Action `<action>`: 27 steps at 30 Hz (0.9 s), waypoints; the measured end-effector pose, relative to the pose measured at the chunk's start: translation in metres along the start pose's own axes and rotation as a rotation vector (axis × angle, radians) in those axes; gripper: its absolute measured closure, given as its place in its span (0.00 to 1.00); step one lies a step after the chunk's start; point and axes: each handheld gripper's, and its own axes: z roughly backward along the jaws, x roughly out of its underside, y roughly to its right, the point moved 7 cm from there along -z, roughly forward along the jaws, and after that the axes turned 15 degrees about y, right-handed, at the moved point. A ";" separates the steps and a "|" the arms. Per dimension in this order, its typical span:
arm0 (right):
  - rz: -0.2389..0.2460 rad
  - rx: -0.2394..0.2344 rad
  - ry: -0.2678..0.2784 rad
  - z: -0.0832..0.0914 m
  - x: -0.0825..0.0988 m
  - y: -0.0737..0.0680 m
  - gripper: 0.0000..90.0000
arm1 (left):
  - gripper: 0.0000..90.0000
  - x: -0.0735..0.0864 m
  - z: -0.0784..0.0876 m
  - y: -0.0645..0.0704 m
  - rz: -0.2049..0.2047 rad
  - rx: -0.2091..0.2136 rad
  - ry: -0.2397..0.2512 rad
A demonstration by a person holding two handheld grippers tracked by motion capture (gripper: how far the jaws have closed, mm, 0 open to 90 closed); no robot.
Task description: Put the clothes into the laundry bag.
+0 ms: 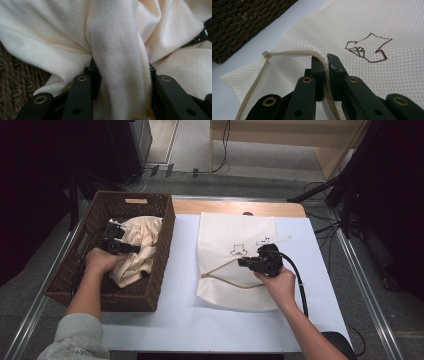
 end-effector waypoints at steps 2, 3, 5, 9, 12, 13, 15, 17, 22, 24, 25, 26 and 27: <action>-0.002 0.002 -0.001 0.001 0.000 0.000 0.94 | 0.75 -0.002 0.002 0.001 0.024 0.012 0.002; -0.006 0.002 -0.001 0.001 0.000 0.000 0.94 | 0.75 -0.004 0.004 0.001 0.035 0.015 0.005; -0.005 0.000 0.000 0.002 0.000 0.001 0.94 | 0.75 -0.008 0.009 0.001 0.070 0.022 0.020; -0.003 0.001 0.004 0.004 0.000 0.001 0.94 | 0.77 -0.021 0.024 0.006 0.042 0.049 0.069; -0.013 0.002 0.006 0.005 0.000 0.001 0.94 | 0.77 -0.032 0.040 0.002 0.062 0.063 0.099; -0.011 0.004 0.008 0.005 0.000 0.001 0.94 | 0.77 -0.034 0.045 0.001 0.056 0.065 0.099; -0.006 0.002 0.007 0.004 0.000 0.000 0.94 | 0.77 -0.038 0.054 0.001 0.040 0.079 0.104; -0.009 0.004 0.003 0.004 0.000 0.000 0.94 | 0.77 -0.046 0.066 0.003 0.045 0.105 0.125; -0.014 0.003 -0.002 0.004 0.001 0.000 0.94 | 0.77 -0.058 0.088 0.006 0.038 0.148 0.144; -0.012 -0.001 0.002 0.004 0.000 0.000 0.94 | 0.77 -0.064 0.096 0.007 0.045 0.169 0.162; -0.013 -0.002 0.002 0.004 0.000 0.000 0.94 | 0.77 -0.066 0.098 0.008 0.041 0.169 0.169; -0.012 -0.001 0.002 0.004 0.000 0.000 0.94 | 0.77 -0.068 0.101 0.009 0.033 0.171 0.171; -0.015 0.000 0.002 0.004 0.000 0.000 0.94 | 0.77 -0.070 0.105 0.010 0.018 0.174 0.171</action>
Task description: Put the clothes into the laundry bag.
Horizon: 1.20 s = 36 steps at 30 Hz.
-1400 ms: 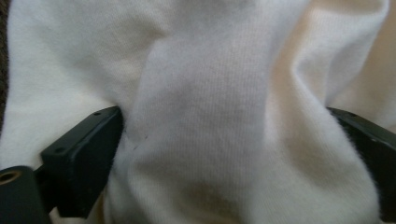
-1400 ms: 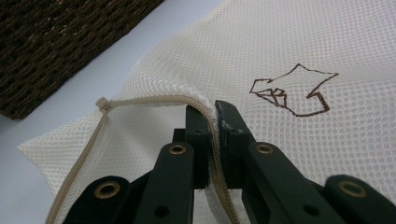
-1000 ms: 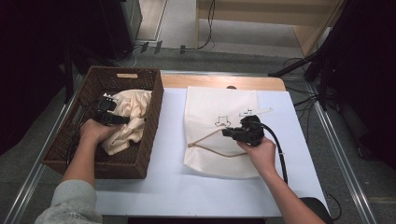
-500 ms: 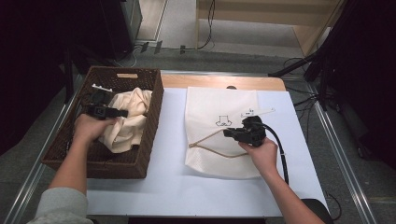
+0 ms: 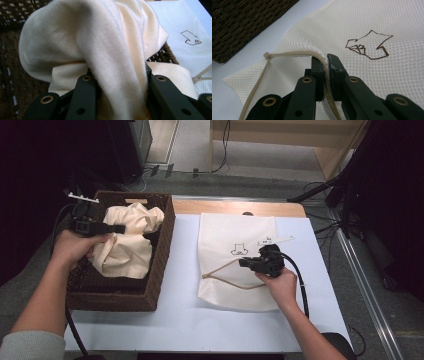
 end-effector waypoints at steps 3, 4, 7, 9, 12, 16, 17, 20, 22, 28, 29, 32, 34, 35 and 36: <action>0.001 -0.001 0.002 0.000 0.000 0.000 0.94 | 0.77 -0.011 0.011 0.007 -0.006 0.039 0.014; 0.001 -0.002 0.002 0.000 0.000 0.000 0.94 | 0.77 -0.013 0.013 0.009 -0.014 0.040 0.018; 0.001 -0.003 0.002 0.000 -0.001 0.000 0.94 | 0.77 -0.023 0.022 0.017 -0.044 0.061 0.011; 0.001 -0.004 0.002 0.000 -0.001 0.000 0.94 | 0.77 -0.028 0.027 0.023 -0.059 0.082 0.013; 0.000 -0.004 0.003 0.000 -0.001 0.000 0.94 | 0.77 -0.037 0.034 0.036 -0.080 0.129 0.009; 0.001 -0.004 0.003 0.000 -0.001 0.000 0.94 | 0.77 -0.047 0.042 0.055 -0.094 0.204 0.009; 0.000 -0.004 0.003 0.000 -0.001 0.000 0.94 | 0.77 -0.049 0.044 0.059 -0.100 0.210 0.007; -0.001 -0.004 0.004 0.000 -0.001 0.000 0.94 | 0.77 -0.053 0.046 0.072 -0.130 0.231 0.001; -0.004 -0.005 0.005 0.000 -0.001 0.000 0.94 | 0.77 -0.056 0.048 0.080 -0.151 0.243 0.000; -0.007 -0.008 0.005 0.000 -0.002 0.000 0.94 | 0.77 -0.064 0.057 0.102 -0.188 0.295 0.016; -0.009 -0.010 0.006 0.000 -0.002 0.000 0.94 | 0.77 -0.065 0.057 0.106 -0.192 0.302 0.014; -0.008 -0.008 0.005 0.000 -0.002 0.000 0.94 | 0.77 -0.065 0.058 0.117 -0.217 0.320 -0.001; -0.007 -0.006 0.007 0.000 -0.003 0.000 0.94 | 0.77 -0.066 0.058 0.125 -0.226 0.333 -0.007; -0.008 -0.007 0.008 0.000 -0.003 0.000 0.94 | 0.77 -0.066 0.058 0.130 -0.232 0.340 -0.012; -0.009 -0.008 0.007 0.000 -0.003 0.000 0.94 | 0.77 -0.067 0.058 0.133 -0.237 0.343 -0.012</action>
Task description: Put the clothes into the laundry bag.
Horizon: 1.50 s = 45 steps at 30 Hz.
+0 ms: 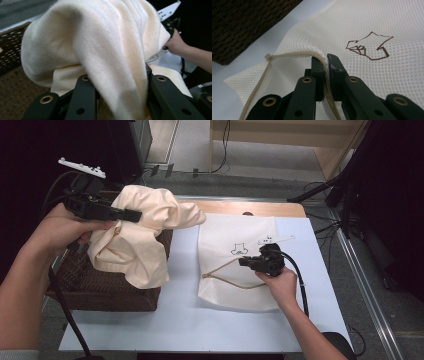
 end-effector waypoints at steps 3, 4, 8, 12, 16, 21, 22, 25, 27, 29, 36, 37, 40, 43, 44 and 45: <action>-0.001 -0.001 0.003 0.000 0.000 0.000 0.94 | 0.77 -0.004 -0.007 0.013 -0.020 0.028 -0.006; -0.002 -0.001 0.004 0.000 -0.001 0.000 0.94 | 0.77 -0.006 -0.009 0.016 -0.027 0.035 -0.009; 0.000 -0.003 0.007 0.001 -0.001 0.000 0.94 | 0.77 -0.011 -0.016 0.030 -0.048 0.064 -0.013; -0.005 -0.004 0.009 0.001 -0.002 0.000 0.94 | 0.77 -0.013 -0.026 0.042 -0.078 0.072 -0.018; -0.004 -0.003 0.011 0.001 -0.002 0.000 0.94 | 0.77 -0.014 -0.035 0.055 -0.088 0.108 -0.021; -0.006 -0.005 0.016 0.002 -0.003 0.000 0.94 | 0.77 -0.014 -0.047 0.072 -0.088 0.161 -0.024; -0.005 -0.005 0.017 0.002 -0.003 0.000 0.94 | 0.77 -0.013 -0.049 0.075 -0.087 0.174 -0.027; -0.012 -0.003 0.018 0.003 -0.004 0.001 0.94 | 0.76 -0.006 -0.055 0.085 -0.096 0.202 -0.034; -0.012 -0.002 0.019 0.004 -0.004 0.001 0.94 | 0.76 0.001 -0.058 0.090 -0.104 0.219 -0.039; -0.011 -0.003 0.019 0.004 -0.004 0.002 0.94 | 0.76 0.007 -0.061 0.095 -0.106 0.235 -0.044; -0.011 -0.003 0.017 0.004 -0.004 0.001 0.94 | 0.76 0.034 -0.070 0.106 -0.118 0.267 -0.067; -0.010 -0.002 0.017 0.004 -0.004 0.001 0.94 | 0.76 0.038 -0.071 0.108 -0.118 0.271 -0.070; -0.007 -0.002 0.017 0.004 -0.004 0.001 0.94 | 0.76 0.050 -0.076 0.113 -0.132 0.280 -0.083; -0.006 0.000 0.018 0.003 -0.004 0.001 0.94 | 0.76 0.061 -0.081 0.118 -0.134 0.288 -0.085; -0.005 -0.001 0.019 0.003 -0.004 0.001 0.94 | 0.76 0.064 -0.082 0.120 -0.134 0.294 -0.085; -0.005 -0.001 0.020 0.004 -0.005 0.001 0.94 | 0.76 0.068 -0.083 0.121 -0.135 0.300 -0.089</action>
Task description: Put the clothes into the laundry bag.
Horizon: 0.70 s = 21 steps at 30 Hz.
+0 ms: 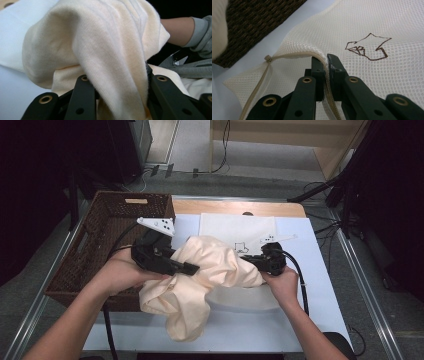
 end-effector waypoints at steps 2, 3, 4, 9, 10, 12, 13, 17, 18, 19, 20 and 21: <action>0.000 -0.001 0.000 0.000 0.000 0.000 0.94 | 0.76 0.006 -0.005 0.002 0.002 0.014 -0.006; -0.001 -0.001 -0.001 0.000 0.000 0.000 0.94 | 0.76 0.009 -0.008 0.003 0.004 0.017 -0.005; -0.001 -0.001 -0.001 0.000 0.000 0.001 0.94 | 0.76 0.013 -0.010 0.004 0.007 0.021 -0.009; -0.001 0.001 0.001 0.000 -0.001 0.000 0.94 | 0.76 0.028 -0.027 0.003 0.008 0.026 -0.021; 0.000 -0.002 0.003 0.000 -0.001 -0.001 0.94 | 0.76 0.030 -0.029 0.003 0.013 0.024 -0.021; 0.002 -0.002 0.004 0.001 -0.002 -0.001 0.94 | 0.76 0.036 -0.036 0.002 0.010 0.027 -0.030; 0.004 -0.003 0.003 0.001 -0.002 -0.001 0.94 | 0.76 0.039 -0.040 0.001 0.011 0.019 -0.035; 0.003 -0.006 0.003 0.001 -0.002 -0.003 0.94 | 0.76 0.051 -0.054 -0.003 0.010 -0.008 -0.064; 0.002 -0.007 0.005 0.001 -0.003 -0.004 0.94 | 0.76 0.053 -0.057 -0.005 0.008 -0.020 -0.068; 0.002 -0.007 0.005 0.002 -0.004 -0.005 0.94 | 0.76 0.055 -0.060 -0.006 0.008 -0.024 -0.069; 0.005 -0.006 0.007 0.002 -0.004 -0.005 0.94 | 0.76 0.057 -0.063 -0.009 0.011 -0.045 -0.073; 0.002 -0.010 0.011 0.002 -0.005 -0.007 0.94 | 0.76 0.058 -0.065 -0.011 0.016 -0.056 -0.070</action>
